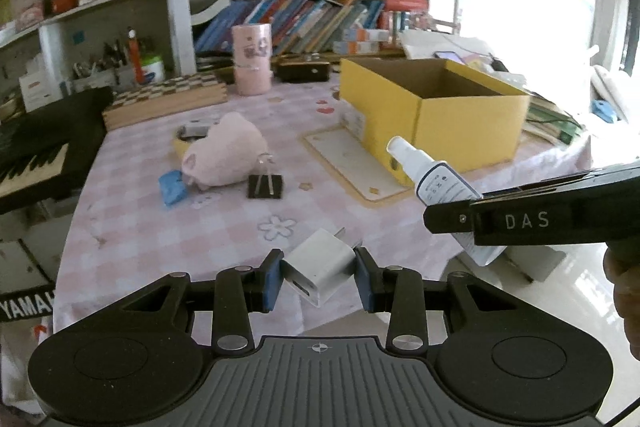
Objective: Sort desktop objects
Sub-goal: 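Lift the plug and spray bottle and carry both toward the yellow box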
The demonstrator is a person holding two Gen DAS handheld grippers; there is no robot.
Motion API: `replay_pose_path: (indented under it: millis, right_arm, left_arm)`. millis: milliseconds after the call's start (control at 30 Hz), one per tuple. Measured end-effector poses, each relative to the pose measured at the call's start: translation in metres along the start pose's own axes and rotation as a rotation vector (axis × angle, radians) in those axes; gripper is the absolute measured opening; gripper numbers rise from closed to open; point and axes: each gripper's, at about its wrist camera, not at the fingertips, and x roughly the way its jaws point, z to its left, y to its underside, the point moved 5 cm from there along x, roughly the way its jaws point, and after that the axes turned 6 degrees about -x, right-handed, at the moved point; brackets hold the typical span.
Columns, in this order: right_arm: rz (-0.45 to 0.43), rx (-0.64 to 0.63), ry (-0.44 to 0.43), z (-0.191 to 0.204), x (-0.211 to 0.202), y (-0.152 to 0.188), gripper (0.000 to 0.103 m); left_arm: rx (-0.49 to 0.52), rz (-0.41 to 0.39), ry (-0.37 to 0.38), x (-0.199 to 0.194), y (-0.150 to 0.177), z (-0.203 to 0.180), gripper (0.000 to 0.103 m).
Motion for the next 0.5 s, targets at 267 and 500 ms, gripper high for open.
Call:
replay_pose_path:
  millis: [267, 500]
  right_arm:
    - [0.003, 0.04, 0.03, -0.005, -0.022, 0.016, 0.03]
    - [0.007, 0.075, 0.051, -0.008, -0.033, 0.025, 0.03]
  left_arm:
    - [0.042, 0.009, 0.046, -0.009, 0.003, -0.012, 0.036]
    - [0.062, 0.008, 0.07, -0.013, 0.003, -0.017, 0.036]
